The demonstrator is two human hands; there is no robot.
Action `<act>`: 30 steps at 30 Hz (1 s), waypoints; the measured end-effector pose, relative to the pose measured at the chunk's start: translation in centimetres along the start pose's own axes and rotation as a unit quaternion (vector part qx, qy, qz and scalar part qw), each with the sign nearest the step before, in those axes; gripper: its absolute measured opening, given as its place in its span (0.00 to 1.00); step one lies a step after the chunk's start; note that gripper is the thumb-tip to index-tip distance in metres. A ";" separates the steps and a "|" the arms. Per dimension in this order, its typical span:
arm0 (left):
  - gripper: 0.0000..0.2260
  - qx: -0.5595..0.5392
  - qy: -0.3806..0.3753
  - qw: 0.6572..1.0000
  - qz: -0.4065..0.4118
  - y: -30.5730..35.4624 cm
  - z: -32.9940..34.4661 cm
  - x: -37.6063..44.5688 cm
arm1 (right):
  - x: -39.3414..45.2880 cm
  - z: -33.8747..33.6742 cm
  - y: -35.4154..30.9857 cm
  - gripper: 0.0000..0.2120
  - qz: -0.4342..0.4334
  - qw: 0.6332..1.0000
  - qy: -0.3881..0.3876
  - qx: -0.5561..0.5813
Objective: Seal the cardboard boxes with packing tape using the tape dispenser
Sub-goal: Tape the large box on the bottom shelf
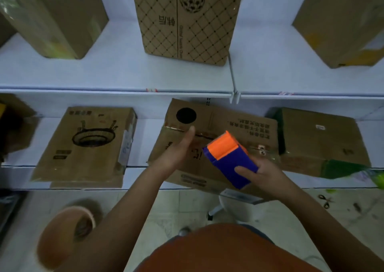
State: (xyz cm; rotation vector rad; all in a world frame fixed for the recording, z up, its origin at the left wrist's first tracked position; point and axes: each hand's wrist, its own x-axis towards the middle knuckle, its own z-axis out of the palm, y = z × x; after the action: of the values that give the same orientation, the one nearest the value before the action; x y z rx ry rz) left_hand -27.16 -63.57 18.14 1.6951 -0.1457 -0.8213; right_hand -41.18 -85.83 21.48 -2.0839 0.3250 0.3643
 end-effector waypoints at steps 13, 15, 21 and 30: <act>0.16 -0.014 -0.212 0.972 -0.101 2.2 4.2 -4.2 | -4.9 2.3 3.0 0.15 -0.014 0.999 -0.008 -0.043; 0.12 0.011 -0.237 0.966 -0.102 2.9 4.9 -4.3 | -5.9 1.9 2.8 0.16 -0.036 0.998 -0.007 -0.054; 0.15 0.049 -0.214 0.976 -0.015 5.0 6.4 -3.3 | -8.0 -0.2 3.6 0.24 -0.075 0.983 0.038 -0.166; 0.11 0.142 -0.197 0.965 0.100 8.2 11.5 -2.1 | -8.2 -2.8 6.6 0.34 -0.177 0.948 0.131 -0.230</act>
State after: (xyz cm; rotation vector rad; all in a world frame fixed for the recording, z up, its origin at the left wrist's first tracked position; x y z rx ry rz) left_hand -32.83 -74.34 25.69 1.7257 -0.7267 -1.0131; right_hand -50.84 -90.81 20.89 -2.5999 0.0095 -0.0654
